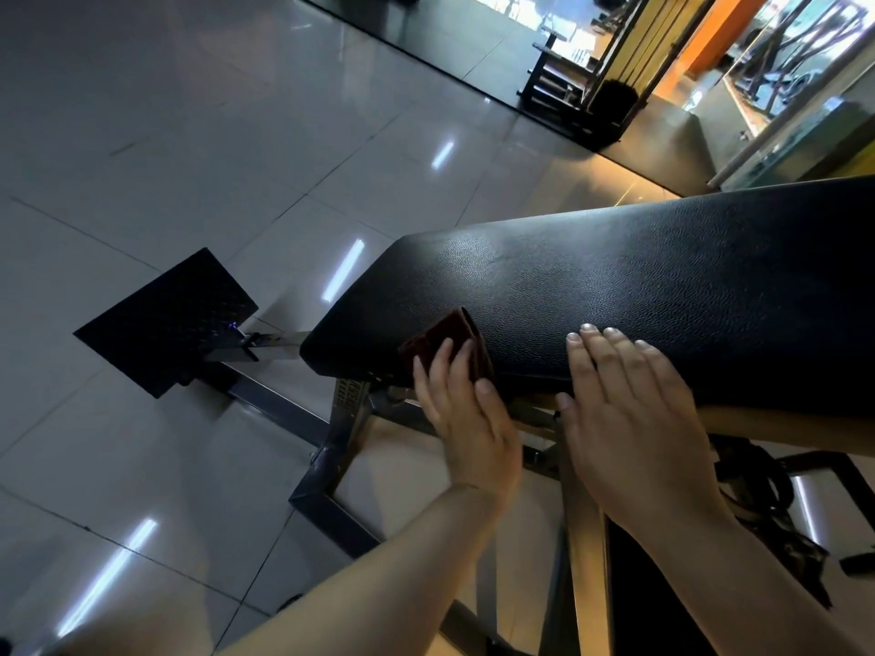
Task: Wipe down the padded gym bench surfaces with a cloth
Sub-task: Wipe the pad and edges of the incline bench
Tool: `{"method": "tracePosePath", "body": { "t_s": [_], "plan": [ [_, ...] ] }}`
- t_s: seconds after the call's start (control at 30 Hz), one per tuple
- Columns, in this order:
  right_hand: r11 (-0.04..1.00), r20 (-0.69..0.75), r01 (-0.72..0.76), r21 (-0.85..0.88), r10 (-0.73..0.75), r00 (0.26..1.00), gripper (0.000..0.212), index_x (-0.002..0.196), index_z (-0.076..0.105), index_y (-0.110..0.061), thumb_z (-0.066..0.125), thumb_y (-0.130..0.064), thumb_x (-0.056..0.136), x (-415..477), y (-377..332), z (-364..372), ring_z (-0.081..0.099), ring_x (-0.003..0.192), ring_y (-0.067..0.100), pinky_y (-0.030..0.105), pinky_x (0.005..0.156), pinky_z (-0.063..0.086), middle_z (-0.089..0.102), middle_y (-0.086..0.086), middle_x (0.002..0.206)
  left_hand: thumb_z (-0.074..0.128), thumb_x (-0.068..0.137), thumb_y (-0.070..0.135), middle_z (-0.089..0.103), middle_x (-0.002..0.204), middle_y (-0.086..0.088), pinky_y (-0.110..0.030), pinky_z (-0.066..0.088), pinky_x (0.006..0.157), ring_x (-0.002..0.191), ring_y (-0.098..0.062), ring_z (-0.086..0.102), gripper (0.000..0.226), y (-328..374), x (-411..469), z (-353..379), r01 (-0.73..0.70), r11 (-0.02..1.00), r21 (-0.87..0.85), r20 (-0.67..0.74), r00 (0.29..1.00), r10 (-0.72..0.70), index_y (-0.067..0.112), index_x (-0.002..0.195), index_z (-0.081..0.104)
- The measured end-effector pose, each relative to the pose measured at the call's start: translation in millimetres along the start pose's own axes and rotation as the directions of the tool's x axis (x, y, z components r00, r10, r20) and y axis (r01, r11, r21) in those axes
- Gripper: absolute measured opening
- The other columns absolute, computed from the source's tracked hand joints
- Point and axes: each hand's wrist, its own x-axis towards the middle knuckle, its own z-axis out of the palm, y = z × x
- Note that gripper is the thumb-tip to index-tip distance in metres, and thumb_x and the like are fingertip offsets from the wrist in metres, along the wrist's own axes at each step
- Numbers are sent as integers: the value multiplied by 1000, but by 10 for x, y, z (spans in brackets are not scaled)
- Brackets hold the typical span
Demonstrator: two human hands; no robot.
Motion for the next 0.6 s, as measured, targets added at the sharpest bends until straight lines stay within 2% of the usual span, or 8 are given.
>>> {"method": "tracePosePath", "body": {
  "t_s": [0.07,0.13,0.2,0.27,0.3,0.43,0.53,0.6],
  "plan": [
    [1000,22,18,4,-18,1000,55,148,42,0,40,-29,101,10,-3,2,40,141,34,47,121,23,46,19,151,25,103,31,28,159,2,-52,17,120,152,-20,4,46,-226,203,-98,0,999,41,-29,1000,1,14,138,49],
    [1000,27,19,14,-20,999,56,148,42,0,40,-29,101,12,3,-5,40,142,34,47,121,24,45,18,152,22,103,33,28,158,4,-53,18,120,152,-21,8,46,-438,466,-191,127,991,37,-123,985,-121,13,131,53],
    [1000,34,22,10,-22,999,56,149,42,-1,40,-28,100,6,-1,-8,40,142,34,48,120,25,44,18,152,21,100,32,38,153,-4,-48,14,122,150,-28,16,51,-552,674,-243,301,953,-23,-257,920,-297,6,124,57],
    [1000,33,13,11,-13,999,55,148,42,-1,40,-27,100,5,-14,0,40,142,34,48,120,26,45,18,152,21,97,30,46,147,-8,-42,9,123,149,-31,19,52,-497,716,-202,385,921,-67,-284,877,-387,4,121,60],
    [1000,30,6,13,-6,1000,55,148,43,0,40,-27,100,8,-20,3,41,142,34,48,120,27,45,18,152,22,97,29,48,144,-7,-47,11,123,149,-30,19,50,-411,676,-151,381,921,-80,-262,884,-388,6,121,59],
    [1000,34,-9,15,8,999,56,148,42,0,40,-27,100,15,-50,4,41,142,34,48,120,27,44,18,153,27,101,27,45,144,1,-55,23,118,149,-22,17,43,-127,266,-123,102,995,13,-66,993,-101,12,130,54],
    [1000,43,-11,13,11,999,56,149,41,0,40,-27,100,13,-48,-3,40,142,33,47,120,26,43,17,154,29,100,29,47,145,4,-51,15,122,149,-19,18,42,-285,379,-389,-82,991,106,132,989,68,18,134,52],
    [1000,47,-25,18,24,999,56,149,42,-1,41,-27,99,19,-58,-10,40,142,33,47,120,26,43,17,154,29,99,34,46,147,4,-46,9,124,149,-18,19,47,-459,648,-583,-113,982,149,201,976,82,19,135,54]
  ]
}}
